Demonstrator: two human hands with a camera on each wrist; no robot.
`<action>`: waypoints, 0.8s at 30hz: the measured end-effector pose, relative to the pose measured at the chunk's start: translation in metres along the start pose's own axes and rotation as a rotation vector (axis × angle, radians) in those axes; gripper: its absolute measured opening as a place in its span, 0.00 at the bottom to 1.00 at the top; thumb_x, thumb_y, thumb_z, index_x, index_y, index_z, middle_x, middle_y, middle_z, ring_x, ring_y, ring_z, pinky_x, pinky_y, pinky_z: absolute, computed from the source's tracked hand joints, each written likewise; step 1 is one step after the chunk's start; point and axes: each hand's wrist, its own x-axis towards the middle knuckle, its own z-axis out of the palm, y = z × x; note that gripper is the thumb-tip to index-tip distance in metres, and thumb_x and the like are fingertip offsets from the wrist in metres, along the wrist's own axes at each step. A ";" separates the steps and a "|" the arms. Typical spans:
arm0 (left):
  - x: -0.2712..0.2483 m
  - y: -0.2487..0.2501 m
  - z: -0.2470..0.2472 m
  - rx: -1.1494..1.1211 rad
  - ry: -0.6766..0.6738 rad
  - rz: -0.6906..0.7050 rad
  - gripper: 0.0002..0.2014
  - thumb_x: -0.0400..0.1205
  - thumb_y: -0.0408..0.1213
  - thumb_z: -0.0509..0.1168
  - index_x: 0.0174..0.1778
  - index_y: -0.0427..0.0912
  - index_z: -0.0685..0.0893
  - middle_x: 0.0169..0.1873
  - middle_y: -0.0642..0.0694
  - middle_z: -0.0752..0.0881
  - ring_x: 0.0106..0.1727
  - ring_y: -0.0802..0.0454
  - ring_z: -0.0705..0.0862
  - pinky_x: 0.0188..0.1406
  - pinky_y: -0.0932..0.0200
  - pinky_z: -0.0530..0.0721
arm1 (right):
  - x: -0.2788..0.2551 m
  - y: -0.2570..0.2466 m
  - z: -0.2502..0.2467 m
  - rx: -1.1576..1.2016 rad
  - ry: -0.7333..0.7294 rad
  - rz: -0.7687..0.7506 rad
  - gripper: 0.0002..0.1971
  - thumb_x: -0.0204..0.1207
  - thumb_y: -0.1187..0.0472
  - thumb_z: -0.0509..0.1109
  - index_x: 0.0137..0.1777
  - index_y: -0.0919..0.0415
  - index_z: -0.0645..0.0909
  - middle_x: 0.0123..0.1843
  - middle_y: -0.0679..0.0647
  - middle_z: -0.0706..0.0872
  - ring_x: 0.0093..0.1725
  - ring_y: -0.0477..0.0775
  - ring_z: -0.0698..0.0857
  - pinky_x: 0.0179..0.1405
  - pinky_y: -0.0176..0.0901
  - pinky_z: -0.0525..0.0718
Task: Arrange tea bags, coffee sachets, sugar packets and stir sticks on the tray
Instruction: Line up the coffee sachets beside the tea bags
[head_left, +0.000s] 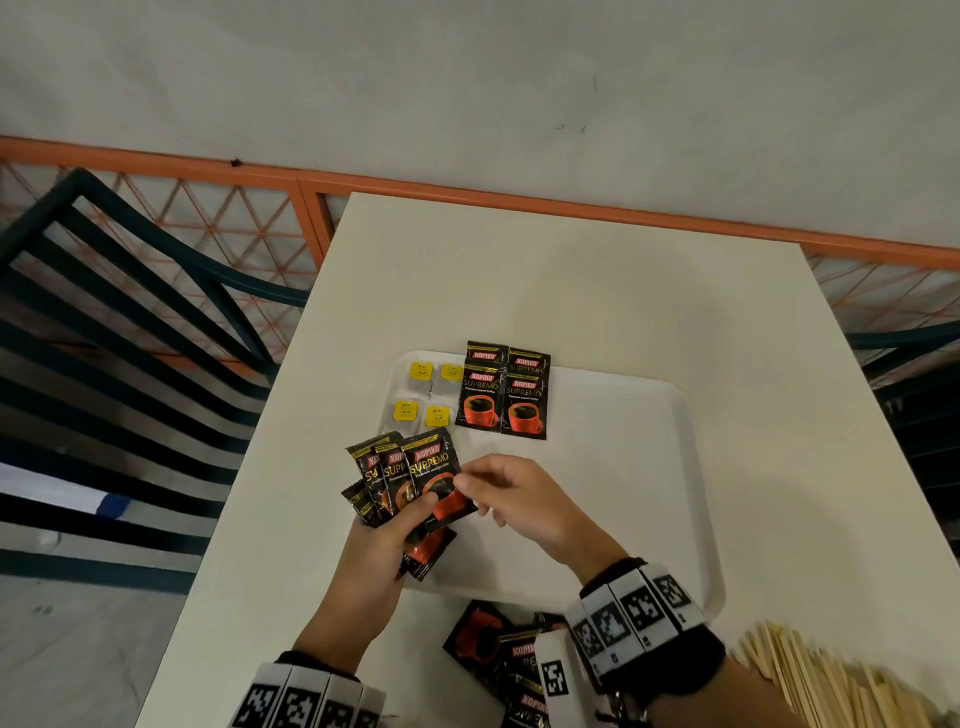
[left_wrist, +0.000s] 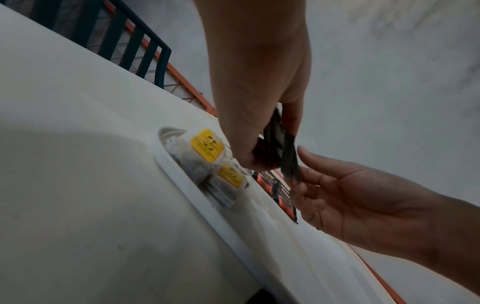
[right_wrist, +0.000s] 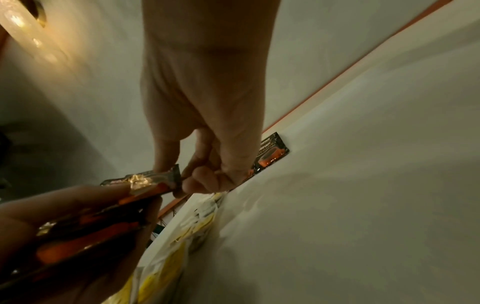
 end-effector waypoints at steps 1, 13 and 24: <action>0.000 0.000 -0.001 0.006 0.002 0.007 0.14 0.77 0.29 0.66 0.57 0.46 0.82 0.52 0.40 0.88 0.54 0.41 0.86 0.53 0.46 0.83 | 0.000 0.001 0.001 0.019 -0.002 0.000 0.10 0.77 0.58 0.69 0.56 0.60 0.82 0.38 0.49 0.83 0.35 0.44 0.80 0.32 0.33 0.76; 0.001 0.002 -0.014 -0.077 0.063 -0.044 0.12 0.81 0.29 0.60 0.59 0.39 0.81 0.50 0.36 0.87 0.49 0.40 0.86 0.44 0.50 0.83 | 0.017 0.007 -0.009 0.220 0.195 0.043 0.05 0.76 0.67 0.69 0.51 0.64 0.82 0.34 0.53 0.82 0.32 0.47 0.79 0.34 0.31 0.82; 0.000 -0.002 -0.019 -0.054 0.075 -0.032 0.12 0.80 0.28 0.61 0.57 0.44 0.81 0.48 0.40 0.89 0.49 0.42 0.87 0.43 0.50 0.83 | 0.059 0.017 -0.014 0.063 0.543 0.090 0.08 0.73 0.64 0.72 0.51 0.65 0.84 0.35 0.54 0.84 0.33 0.50 0.81 0.33 0.34 0.77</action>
